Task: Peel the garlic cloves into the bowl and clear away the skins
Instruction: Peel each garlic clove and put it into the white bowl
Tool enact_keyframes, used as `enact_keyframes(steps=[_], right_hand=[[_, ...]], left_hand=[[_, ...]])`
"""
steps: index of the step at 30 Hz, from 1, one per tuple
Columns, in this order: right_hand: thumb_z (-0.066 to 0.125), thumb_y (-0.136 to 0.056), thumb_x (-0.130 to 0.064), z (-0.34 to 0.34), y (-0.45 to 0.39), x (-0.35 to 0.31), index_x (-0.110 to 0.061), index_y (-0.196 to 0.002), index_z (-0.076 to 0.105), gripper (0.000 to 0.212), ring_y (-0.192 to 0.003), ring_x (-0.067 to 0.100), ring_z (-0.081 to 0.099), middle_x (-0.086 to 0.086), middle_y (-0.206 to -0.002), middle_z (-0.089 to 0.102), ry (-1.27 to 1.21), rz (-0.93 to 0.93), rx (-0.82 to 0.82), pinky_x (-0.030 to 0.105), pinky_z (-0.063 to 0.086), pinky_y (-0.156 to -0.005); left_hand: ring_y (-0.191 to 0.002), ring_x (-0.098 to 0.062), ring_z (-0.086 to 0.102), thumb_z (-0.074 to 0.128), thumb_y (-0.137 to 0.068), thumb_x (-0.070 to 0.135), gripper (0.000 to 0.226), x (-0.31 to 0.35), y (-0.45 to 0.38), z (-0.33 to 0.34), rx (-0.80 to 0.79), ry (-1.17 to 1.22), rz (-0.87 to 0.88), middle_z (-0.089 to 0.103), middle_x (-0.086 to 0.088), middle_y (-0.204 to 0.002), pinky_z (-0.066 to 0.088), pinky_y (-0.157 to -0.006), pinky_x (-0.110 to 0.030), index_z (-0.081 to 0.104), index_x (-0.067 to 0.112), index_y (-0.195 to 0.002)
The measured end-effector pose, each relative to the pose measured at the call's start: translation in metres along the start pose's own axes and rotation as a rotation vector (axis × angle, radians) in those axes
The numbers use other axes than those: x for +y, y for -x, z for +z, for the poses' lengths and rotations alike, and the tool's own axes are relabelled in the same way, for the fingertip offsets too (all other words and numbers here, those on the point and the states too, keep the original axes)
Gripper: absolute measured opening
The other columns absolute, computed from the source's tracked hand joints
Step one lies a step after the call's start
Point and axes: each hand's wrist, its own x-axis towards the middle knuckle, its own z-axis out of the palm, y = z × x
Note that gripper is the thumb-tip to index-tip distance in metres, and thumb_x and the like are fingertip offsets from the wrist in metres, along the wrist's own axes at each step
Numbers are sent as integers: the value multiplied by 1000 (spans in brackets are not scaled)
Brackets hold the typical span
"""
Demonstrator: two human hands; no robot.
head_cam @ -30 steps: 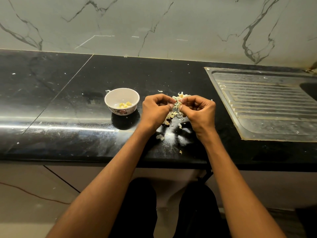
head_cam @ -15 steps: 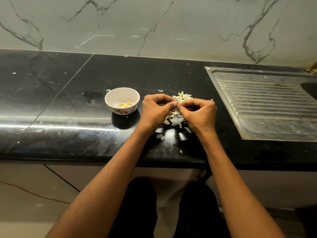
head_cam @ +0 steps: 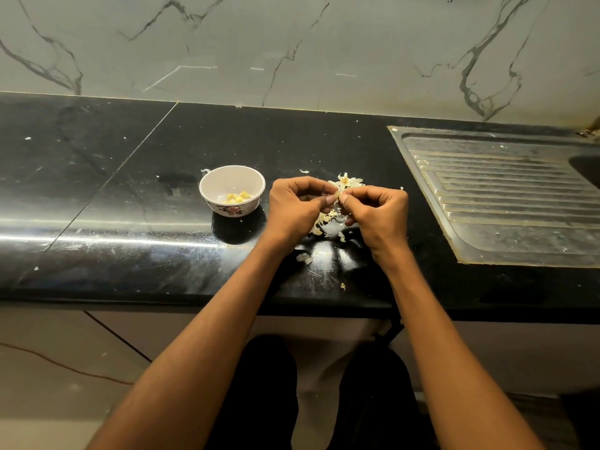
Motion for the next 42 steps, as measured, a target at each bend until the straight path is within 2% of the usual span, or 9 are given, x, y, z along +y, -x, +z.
enact_keyframes(steps=[9,12,18,22,28,30,34,36,42], right_hand=[[78,-84,0,-1,1,-1,-22,-74,80,23,-52,22,67,4,-69,76,23,-6,-21,37,57,-52],[76,-84,3,0,1,-2,-23,-71,79,29,-49,18,66,2,-67,76,23,5,-19,35,56,-52],[73,-82,3,3,0,-1,-11,-75,81,18,-49,21,65,9,-71,77,14,12,-8,42,56,-55],[77,-81,-2,3,-1,-1,-2,-79,81,5,-52,19,66,11,-73,77,19,-7,-1,40,56,-54],[75,-81,-2,4,-1,0,-11,-73,81,13,-54,25,68,6,-66,75,86,-66,28,48,60,-54],[75,-80,-3,6,-1,2,-12,-73,81,13,-56,26,71,3,-65,75,134,-98,48,44,61,-55],[76,-79,-4,7,-1,3,-11,-78,82,9,-62,8,71,-4,-69,76,191,-141,85,27,58,-61],[76,-79,-4,7,-1,2,-10,-78,82,8,-64,9,72,-4,-70,76,206,-150,84,27,59,-62],[76,-78,-2,7,1,-3,-12,-75,82,12,-64,18,73,-9,-66,72,232,-180,97,34,62,-61]], left_hand=[[-68,-18,70,80,-80,-6,11,-2,1,0,18,-38,15,77,-14,-78,60,-70,-31,80,2,-87],[-67,-19,69,80,-80,-7,11,-2,1,0,11,-36,14,77,-15,-78,60,-70,-35,80,2,-86],[-66,-14,70,76,-79,-13,14,-2,0,1,7,-1,14,76,-13,-78,58,-65,-24,78,0,-85],[-69,-9,70,84,-79,-2,9,-2,0,2,43,-35,53,77,-10,-81,55,-65,-20,79,2,-85],[-65,-14,71,83,-81,-1,9,-2,0,2,30,-17,10,77,-14,-80,58,-64,-24,79,-1,-89],[-69,-21,75,80,-82,-4,9,-2,0,3,11,7,-5,78,-14,-81,62,-69,-30,79,1,-89],[-80,-34,77,75,-85,-8,12,-2,1,4,-23,28,-34,78,-17,-84,64,-78,-37,79,-3,-95],[-83,-35,77,74,-85,-9,14,-2,0,4,-29,25,-43,78,-19,-86,64,-82,-39,78,-5,-98],[-78,-24,76,73,-86,-10,17,1,1,3,-44,76,-69,77,-22,-90,63,-78,-30,76,-9,-102]])
